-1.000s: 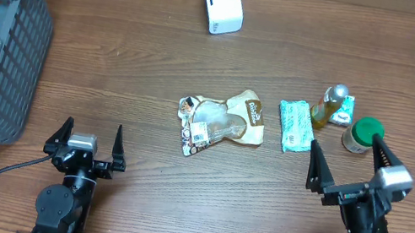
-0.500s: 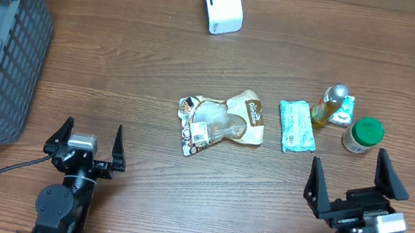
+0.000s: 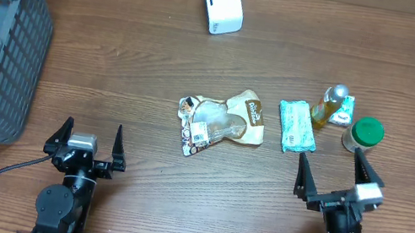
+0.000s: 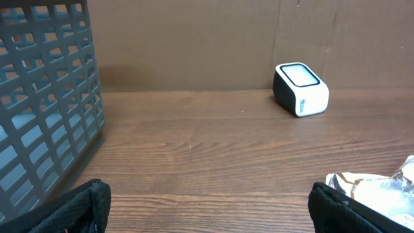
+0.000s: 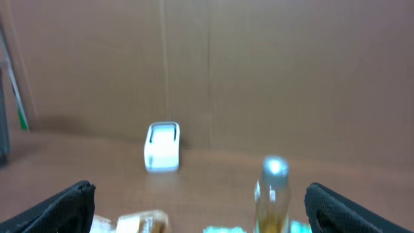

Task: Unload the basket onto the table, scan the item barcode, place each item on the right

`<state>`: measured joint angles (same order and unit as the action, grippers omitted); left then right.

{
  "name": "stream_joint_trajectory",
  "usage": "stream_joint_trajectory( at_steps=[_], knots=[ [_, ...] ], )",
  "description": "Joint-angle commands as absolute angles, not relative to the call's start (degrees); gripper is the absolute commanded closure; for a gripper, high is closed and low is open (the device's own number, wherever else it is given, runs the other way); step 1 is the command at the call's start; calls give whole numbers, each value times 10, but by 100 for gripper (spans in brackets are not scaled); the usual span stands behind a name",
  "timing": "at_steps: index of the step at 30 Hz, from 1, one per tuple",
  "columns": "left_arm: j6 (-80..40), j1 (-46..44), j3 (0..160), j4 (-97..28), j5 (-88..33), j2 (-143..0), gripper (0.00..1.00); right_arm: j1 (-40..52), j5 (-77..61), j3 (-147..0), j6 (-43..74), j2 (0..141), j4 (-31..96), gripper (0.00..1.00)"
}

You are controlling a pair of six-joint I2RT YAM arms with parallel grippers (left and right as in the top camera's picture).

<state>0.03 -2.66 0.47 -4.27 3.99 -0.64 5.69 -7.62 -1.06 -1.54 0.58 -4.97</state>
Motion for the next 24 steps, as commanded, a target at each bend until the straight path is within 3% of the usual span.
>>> stream_joint_trajectory(
  at_steps=[1,24],
  knots=[
    [9,-30,3,-42,35,-3,0,42,-75,-4,-17,2,2,0],
    [9,-30,3,-42,35,-3,0,19,-60,-4,-15,2,40,0]
  ],
)
